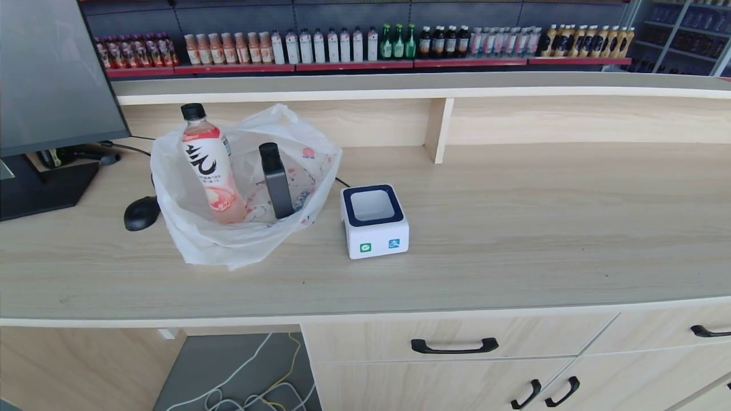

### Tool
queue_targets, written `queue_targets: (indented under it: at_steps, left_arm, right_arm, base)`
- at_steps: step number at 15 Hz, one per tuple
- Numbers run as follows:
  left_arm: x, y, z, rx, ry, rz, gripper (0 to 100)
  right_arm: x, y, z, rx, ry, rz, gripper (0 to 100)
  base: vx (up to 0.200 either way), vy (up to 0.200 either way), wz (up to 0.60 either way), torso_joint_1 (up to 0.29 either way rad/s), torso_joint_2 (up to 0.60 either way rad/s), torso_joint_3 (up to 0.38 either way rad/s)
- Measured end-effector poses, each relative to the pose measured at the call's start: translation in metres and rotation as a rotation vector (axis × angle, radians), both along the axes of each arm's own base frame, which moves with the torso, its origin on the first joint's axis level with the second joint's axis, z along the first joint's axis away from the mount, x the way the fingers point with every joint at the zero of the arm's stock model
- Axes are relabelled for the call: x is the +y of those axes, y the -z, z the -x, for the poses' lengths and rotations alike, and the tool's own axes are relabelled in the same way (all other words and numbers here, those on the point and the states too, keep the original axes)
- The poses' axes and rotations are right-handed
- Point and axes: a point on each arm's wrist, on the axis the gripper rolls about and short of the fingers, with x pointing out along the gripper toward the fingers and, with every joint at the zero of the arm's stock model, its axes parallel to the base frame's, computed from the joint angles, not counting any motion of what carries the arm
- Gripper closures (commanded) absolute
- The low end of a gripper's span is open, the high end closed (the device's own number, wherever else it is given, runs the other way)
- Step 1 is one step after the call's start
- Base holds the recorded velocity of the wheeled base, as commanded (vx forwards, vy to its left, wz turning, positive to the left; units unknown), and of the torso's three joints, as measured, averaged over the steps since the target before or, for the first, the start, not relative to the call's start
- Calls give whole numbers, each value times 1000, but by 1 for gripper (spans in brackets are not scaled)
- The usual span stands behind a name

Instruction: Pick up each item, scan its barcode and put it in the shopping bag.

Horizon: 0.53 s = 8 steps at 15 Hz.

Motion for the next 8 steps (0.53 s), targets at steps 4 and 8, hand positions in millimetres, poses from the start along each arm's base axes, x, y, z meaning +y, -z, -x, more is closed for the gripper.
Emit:
queue_targets:
  at_steps: [4, 8]
  left_arm:
    - [0, 0, 0, 0, -1, 1, 0]
    - [0, 0, 0, 0, -1, 1, 0]
  right_arm:
    - [0, 0, 0, 0, 0, 1, 0]
    - [0, 0, 0, 1, 0, 9, 0]
  base:
    - [0, 0, 0, 0, 0, 0]
    - [0, 0, 0, 0, 0, 0]
